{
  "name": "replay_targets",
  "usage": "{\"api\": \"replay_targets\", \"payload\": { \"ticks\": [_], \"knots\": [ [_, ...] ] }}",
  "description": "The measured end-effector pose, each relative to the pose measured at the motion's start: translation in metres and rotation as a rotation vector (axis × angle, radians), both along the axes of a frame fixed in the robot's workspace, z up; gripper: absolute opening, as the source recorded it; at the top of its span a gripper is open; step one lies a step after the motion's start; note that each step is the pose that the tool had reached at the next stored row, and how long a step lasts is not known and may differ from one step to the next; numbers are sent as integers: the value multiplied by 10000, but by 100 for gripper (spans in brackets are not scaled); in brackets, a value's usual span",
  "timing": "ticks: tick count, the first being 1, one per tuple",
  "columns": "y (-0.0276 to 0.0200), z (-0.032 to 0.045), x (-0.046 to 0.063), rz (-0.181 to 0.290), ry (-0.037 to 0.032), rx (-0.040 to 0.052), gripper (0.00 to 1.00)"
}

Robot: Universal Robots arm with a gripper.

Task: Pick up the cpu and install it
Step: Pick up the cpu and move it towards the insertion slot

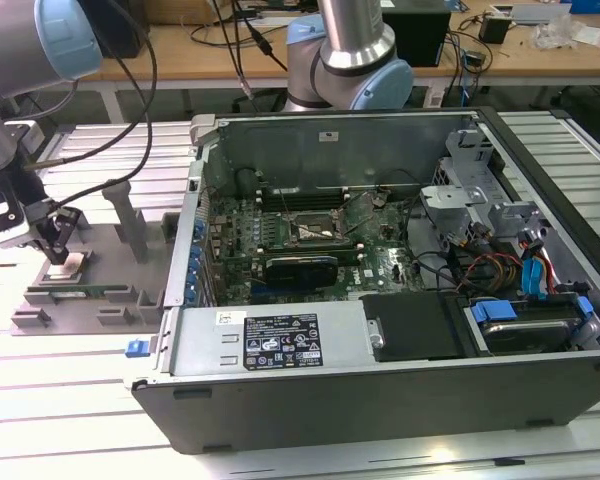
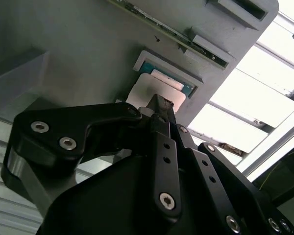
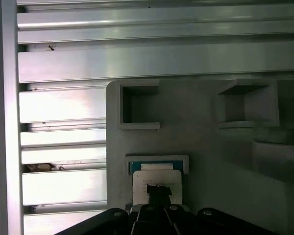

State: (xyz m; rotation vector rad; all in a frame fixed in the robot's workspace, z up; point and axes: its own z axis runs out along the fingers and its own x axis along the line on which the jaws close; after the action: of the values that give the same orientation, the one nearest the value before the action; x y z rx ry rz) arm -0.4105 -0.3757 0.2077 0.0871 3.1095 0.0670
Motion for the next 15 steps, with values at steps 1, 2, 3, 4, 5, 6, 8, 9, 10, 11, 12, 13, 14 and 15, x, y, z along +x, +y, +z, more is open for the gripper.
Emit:
{"api": "replay_targets", "payload": {
  "ticks": [1, 2, 3, 4, 5, 6, 8, 9, 10, 11, 12, 13, 14, 15],
  "knots": [
    [0, 0, 0, 0, 0, 1, 11],
    [0, 0, 0, 1, 0, 1, 11],
    [0, 0, 0, 1, -1, 0, 11],
    [0, 0, 0, 1, -1, 0, 17],
    [0, 0, 0, 1, 0, 0, 24],
    [0, 0, 0, 1, 0, 0, 29],
    [0, 0, 0, 1, 0, 1, 48],
    [0, 0, 0, 2, 0, 0, 54],
    [0, 0, 0, 2, -1, 1, 54],
    [0, -19, 1, 2, -5, 3, 54],
    [0, -37, 0, 2, -1, 0, 54],
    [0, -54, 0, 3, -1, 0, 54],
    [0, -67, 0, 2, -1, 0, 54],
    [1, -78, 0, 3, -1, 0, 54]
  ]
}}
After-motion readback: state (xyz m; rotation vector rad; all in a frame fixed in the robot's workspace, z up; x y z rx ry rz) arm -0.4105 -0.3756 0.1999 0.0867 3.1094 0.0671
